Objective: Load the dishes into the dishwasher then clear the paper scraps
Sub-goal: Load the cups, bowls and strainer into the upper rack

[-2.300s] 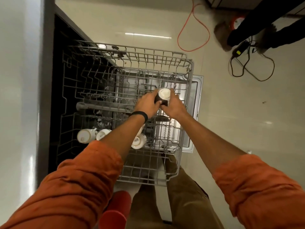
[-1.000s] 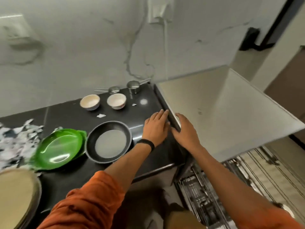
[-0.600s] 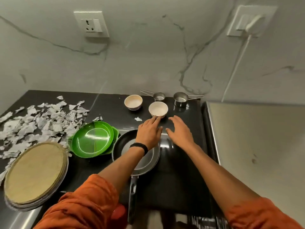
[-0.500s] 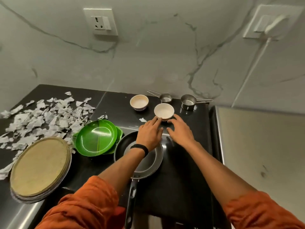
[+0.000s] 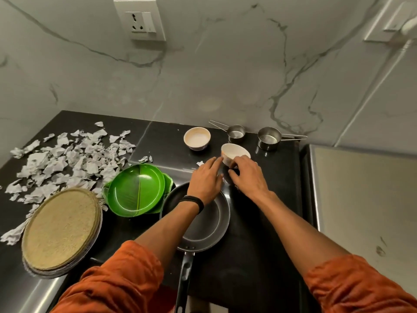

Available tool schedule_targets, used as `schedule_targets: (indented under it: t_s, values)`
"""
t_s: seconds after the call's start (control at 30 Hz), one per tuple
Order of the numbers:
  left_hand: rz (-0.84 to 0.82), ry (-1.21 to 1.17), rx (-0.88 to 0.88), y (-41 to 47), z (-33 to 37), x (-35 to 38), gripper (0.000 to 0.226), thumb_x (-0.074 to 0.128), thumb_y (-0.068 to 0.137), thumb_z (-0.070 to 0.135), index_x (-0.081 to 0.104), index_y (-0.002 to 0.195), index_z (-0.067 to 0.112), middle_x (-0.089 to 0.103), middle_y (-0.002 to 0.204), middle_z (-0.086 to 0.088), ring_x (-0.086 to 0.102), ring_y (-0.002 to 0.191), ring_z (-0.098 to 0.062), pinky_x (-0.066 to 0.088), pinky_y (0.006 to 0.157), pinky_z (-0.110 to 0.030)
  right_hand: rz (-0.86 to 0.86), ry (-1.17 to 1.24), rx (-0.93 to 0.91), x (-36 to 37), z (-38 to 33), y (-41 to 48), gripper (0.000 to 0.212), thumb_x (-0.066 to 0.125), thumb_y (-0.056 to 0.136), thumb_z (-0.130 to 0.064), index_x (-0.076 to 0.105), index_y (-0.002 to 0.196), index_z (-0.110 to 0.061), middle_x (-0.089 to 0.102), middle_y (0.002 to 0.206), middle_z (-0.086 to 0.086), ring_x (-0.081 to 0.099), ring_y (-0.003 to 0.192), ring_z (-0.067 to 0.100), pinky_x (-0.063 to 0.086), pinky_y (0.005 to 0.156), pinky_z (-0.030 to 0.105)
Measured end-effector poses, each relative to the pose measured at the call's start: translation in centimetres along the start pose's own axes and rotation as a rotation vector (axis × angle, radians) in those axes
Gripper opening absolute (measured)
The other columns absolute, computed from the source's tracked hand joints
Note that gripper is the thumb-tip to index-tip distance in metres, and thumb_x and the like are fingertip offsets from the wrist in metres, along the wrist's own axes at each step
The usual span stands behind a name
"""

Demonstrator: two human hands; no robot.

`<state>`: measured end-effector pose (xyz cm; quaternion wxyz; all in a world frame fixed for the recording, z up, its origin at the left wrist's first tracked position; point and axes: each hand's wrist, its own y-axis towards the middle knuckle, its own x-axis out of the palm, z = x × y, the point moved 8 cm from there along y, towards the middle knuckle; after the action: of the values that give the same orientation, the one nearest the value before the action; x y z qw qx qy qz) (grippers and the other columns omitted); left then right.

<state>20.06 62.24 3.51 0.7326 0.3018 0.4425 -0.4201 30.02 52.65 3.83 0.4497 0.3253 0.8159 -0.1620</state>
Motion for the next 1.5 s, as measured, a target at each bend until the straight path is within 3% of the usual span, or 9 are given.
schedule_targets:
  t_s: [0.13,0.33,0.5,0.67,0.77,1.03,1.2,1.3,1.5]
  values:
    - [0.002,-0.084,0.085,-0.9,2.5,0.0,0.075,0.065,0.092,0.020,0.026,0.156,0.023,0.037,0.154,-0.008,0.050,0.130,-0.028,0.049,0.104,-0.045,0.169,0.088,0.051,-2.7,0.1,-4.3,0.022,0.073,0.088,-0.030,0.052,0.094,-0.025,0.059,0.106,-0.005,0.058,0.101,0.015,0.050,0.090,0.032]
    - [-0.048,-0.274,0.367,-4.8,8.3,0.2,0.079,0.067,0.091,0.013,0.025,0.157,0.026,0.030,0.155,-0.003,0.048,0.132,-0.022,0.052,0.101,-0.039,0.361,0.155,0.197,-6.3,1.2,-14.0,0.036,0.078,0.082,-0.033,0.043,0.082,-0.024,0.053,0.082,-0.011,0.053,0.075,0.009,0.043,0.065,0.025]
    - [-0.175,-0.384,0.590,-11.1,13.1,2.4,0.088,0.065,0.093,0.007,0.013,0.160,0.031,0.023,0.157,0.003,0.043,0.134,-0.016,0.041,0.100,-0.021,0.458,0.134,0.313,-7.8,2.0,-23.7,0.038,0.078,0.083,-0.035,0.044,0.088,-0.020,0.056,0.084,-0.009,0.057,0.072,0.008,0.047,0.061,0.021]
    - [-0.337,-0.434,0.711,-17.2,19.3,5.4,0.076,0.058,0.096,0.007,0.019,0.159,0.022,0.020,0.161,0.003,0.046,0.133,-0.022,0.044,0.103,-0.031,0.607,0.119,0.452,-9.0,4.4,-33.5,0.042,0.079,0.079,-0.030,0.040,0.091,-0.022,0.051,0.086,-0.008,0.050,0.071,0.009,0.034,0.059,0.013]
    - [-0.440,-0.421,0.782,-20.6,23.3,7.1,0.069,0.056,0.096,0.009,0.022,0.157,0.016,0.025,0.158,-0.003,0.056,0.121,-0.030,0.046,0.093,-0.033,0.718,0.136,0.522,-10.0,6.0,-39.0,0.041,0.078,0.076,-0.029,0.041,0.092,-0.023,0.051,0.085,-0.008,0.050,0.073,0.013,0.037,0.063,0.022]
    - [-0.658,-0.402,0.916,-28.7,32.3,13.8,0.058,0.055,0.100,0.017,0.028,0.152,0.013,0.041,0.135,-0.012,0.057,0.107,-0.034,0.047,0.084,-0.035,0.901,0.014,0.738,-10.4,9.0,-52.5,0.039,0.068,0.084,-0.030,0.052,0.118,-0.021,0.054,0.123,-0.001,0.052,0.109,0.027,0.040,0.090,0.037]
    - [-0.822,-0.345,0.869,-34.4,37.4,19.2,0.051,0.043,0.105,0.040,0.033,0.151,0.020,0.047,0.131,-0.010,0.057,0.106,-0.027,0.046,0.088,-0.033,0.881,0.116,0.860,-8.0,12.0,-60.8,0.069,0.069,0.082,-0.037,0.043,0.145,-0.026,0.032,0.155,0.003,0.039,0.136,0.022,0.037,0.098,0.020]
    - [-0.913,-0.328,0.870,-38.2,40.2,22.5,0.046,0.038,0.102,0.054,0.046,0.139,0.028,0.057,0.126,-0.004,0.059,0.109,-0.022,0.050,0.095,-0.041,0.862,0.216,0.926,-6.4,14.8,-64.9,0.091,0.071,0.072,-0.039,0.032,0.153,-0.023,0.028,0.157,0.004,0.033,0.143,0.021,0.043,0.103,0.027]
    - [-1.045,-0.231,0.800,-42.6,45.2,29.2,0.048,0.056,0.097,0.051,0.046,0.137,0.026,0.059,0.128,0.001,0.061,0.105,-0.016,0.050,0.090,-0.037,0.849,0.332,1.062,-4.2,22.4,-72.1,0.091,0.081,0.078,-0.024,0.032,0.154,-0.018,0.036,0.152,0.006,0.042,0.134,0.020,0.045,0.104,0.037]
